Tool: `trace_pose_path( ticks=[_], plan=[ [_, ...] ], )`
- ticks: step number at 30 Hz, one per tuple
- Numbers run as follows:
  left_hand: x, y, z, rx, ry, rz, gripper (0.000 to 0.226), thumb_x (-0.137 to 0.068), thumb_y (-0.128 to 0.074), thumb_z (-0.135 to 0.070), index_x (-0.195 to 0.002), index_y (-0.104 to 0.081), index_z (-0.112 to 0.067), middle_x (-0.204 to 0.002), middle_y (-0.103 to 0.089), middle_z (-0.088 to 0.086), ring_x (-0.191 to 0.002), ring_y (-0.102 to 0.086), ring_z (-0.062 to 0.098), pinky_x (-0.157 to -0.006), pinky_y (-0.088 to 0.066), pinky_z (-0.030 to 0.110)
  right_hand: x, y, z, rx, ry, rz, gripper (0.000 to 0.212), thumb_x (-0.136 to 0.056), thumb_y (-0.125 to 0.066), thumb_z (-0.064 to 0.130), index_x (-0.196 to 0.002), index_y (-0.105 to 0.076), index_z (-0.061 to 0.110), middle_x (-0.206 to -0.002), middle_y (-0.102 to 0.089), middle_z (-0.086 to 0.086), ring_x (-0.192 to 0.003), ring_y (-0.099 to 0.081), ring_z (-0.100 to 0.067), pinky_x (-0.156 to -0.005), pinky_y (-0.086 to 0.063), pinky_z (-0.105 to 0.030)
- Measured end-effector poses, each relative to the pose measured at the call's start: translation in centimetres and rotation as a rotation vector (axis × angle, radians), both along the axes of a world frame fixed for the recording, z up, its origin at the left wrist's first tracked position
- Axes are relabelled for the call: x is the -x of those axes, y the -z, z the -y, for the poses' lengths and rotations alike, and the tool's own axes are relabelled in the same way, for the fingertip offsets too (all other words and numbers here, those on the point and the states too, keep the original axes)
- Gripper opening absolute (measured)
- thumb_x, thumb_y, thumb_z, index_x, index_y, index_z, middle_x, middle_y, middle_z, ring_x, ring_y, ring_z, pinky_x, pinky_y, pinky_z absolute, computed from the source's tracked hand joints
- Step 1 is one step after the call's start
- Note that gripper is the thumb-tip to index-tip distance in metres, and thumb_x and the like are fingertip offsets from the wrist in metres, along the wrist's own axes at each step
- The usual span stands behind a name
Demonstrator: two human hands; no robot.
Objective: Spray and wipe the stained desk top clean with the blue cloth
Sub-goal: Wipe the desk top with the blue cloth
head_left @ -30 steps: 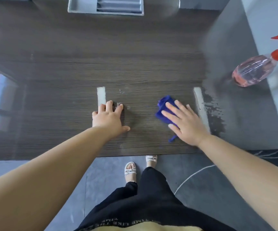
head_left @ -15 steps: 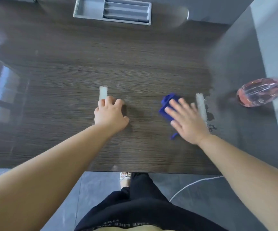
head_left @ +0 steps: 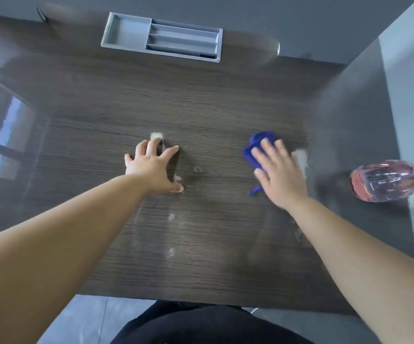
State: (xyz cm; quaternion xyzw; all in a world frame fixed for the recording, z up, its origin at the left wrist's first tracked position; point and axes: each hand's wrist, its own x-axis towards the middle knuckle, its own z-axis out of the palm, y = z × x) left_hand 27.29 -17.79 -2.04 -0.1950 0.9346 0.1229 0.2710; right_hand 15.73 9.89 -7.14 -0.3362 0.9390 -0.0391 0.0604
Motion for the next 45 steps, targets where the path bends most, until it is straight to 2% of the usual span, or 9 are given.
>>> trace_pose_path(
  ticks=[4,11,17,19,24,26,33,41,45],
  plan=[
    [0.4,-0.1,-0.2,0.009,0.012,0.025,0.103,-0.063,-0.072,-0.064,-0.146,-0.014,-0.042,-0.155,0.001,0.003,-0.142,0.001,0.032,-0.11,-0.017,0.062,2.2,-0.5,6.8,0.012,0.477,0.053,0.055,-0.1,-0.029,0.042,-0.151,-0.018,0.023,-0.16,-0.005,-0.003,-0.146,0.001,-0.03,-0.116,-0.009,-0.053],
    [0.6,0.0,0.0,0.02,0.019,0.044,0.102,-0.065,-0.071,-0.064,-0.146,-0.013,-0.04,-0.155,0.0,0.004,-0.141,0.001,0.032,-0.11,-0.016,0.063,1.0,0.1,4.7,0.012,-0.615,0.026,0.05,-0.095,-0.034,0.041,-0.142,-0.04,0.026,-0.153,-0.031,-0.002,-0.141,-0.026,-0.03,-0.11,-0.021,-0.055],
    [0.8,0.1,-0.2,0.0,-0.015,0.029,0.103,-0.06,-0.075,-0.062,-0.144,-0.019,-0.039,-0.152,-0.005,0.003,-0.14,-0.003,0.031,-0.108,-0.019,0.064,8.9,-0.5,8.4,0.057,0.406,0.049,0.053,-0.1,-0.03,0.039,-0.15,-0.022,0.024,-0.16,-0.008,-0.001,-0.146,-0.001,-0.029,-0.115,-0.01,-0.054],
    [0.8,0.0,-0.3,-0.007,-0.034,0.029,0.103,-0.059,-0.077,-0.06,-0.144,-0.021,-0.039,-0.151,-0.007,0.002,-0.139,-0.004,0.031,-0.108,-0.019,0.064,7.7,-0.8,12.4,0.056,0.465,0.092,0.055,-0.101,-0.028,0.04,-0.152,-0.016,0.023,-0.16,-0.002,-0.003,-0.146,0.004,-0.029,-0.116,-0.007,-0.053],
    [1.6,-0.3,0.7,-0.066,-0.182,-0.1,0.08,-0.064,-0.076,-0.049,-0.134,-0.039,-0.037,-0.144,-0.024,-0.001,-0.132,-0.017,0.027,-0.105,-0.033,0.049,2.8,0.3,13.1,0.019,-0.482,0.062,0.055,-0.095,-0.023,0.042,-0.145,-0.035,0.025,-0.156,-0.025,-0.003,-0.144,-0.018,-0.03,-0.111,-0.021,-0.055],
    [2.1,-0.7,2.0,-0.007,-0.209,-0.148,0.085,-0.062,-0.077,-0.051,-0.135,-0.037,-0.036,-0.144,-0.025,0.002,-0.133,-0.018,0.029,-0.105,-0.031,0.045,5.7,0.4,10.6,0.016,-0.626,0.017,0.051,-0.093,-0.03,0.041,-0.14,-0.044,0.026,-0.151,-0.035,-0.002,-0.14,-0.029,-0.031,-0.107,-0.025,-0.058],
    [3.1,-0.2,5.2,0.003,-0.324,0.049,0.128,-0.044,-0.083,-0.063,-0.146,-0.008,-0.043,-0.153,-0.001,0.0,-0.142,0.003,0.031,-0.108,-0.019,0.064,11.6,-0.8,16.0,0.002,0.397,0.083,0.054,-0.101,-0.025,0.039,-0.152,-0.012,0.026,-0.16,0.002,0.001,-0.146,0.007,-0.028,-0.116,-0.006,-0.054],
    [3.5,0.0,5.3,0.027,-0.306,0.061,0.13,-0.042,-0.083,-0.064,-0.146,-0.009,-0.04,-0.153,-0.003,0.002,-0.14,-0.002,0.034,-0.105,-0.021,0.068,7.8,-0.3,15.4,0.002,-0.634,-0.017,0.049,-0.094,-0.034,0.04,-0.139,-0.046,0.026,-0.15,-0.037,-0.002,-0.138,-0.032,-0.031,-0.104,-0.023,-0.066],
    [3.8,-0.1,5.5,0.004,-0.31,0.063,0.13,-0.042,-0.085,-0.061,-0.146,-0.011,-0.039,-0.153,-0.003,0.003,-0.14,-0.002,0.035,-0.105,-0.019,0.069,13.4,-0.6,14.0,-0.063,0.009,0.025,0.051,-0.099,-0.027,0.04,-0.148,-0.026,0.027,-0.159,-0.015,0.0,-0.145,-0.008,-0.03,-0.113,-0.009,-0.059]
  ],
)
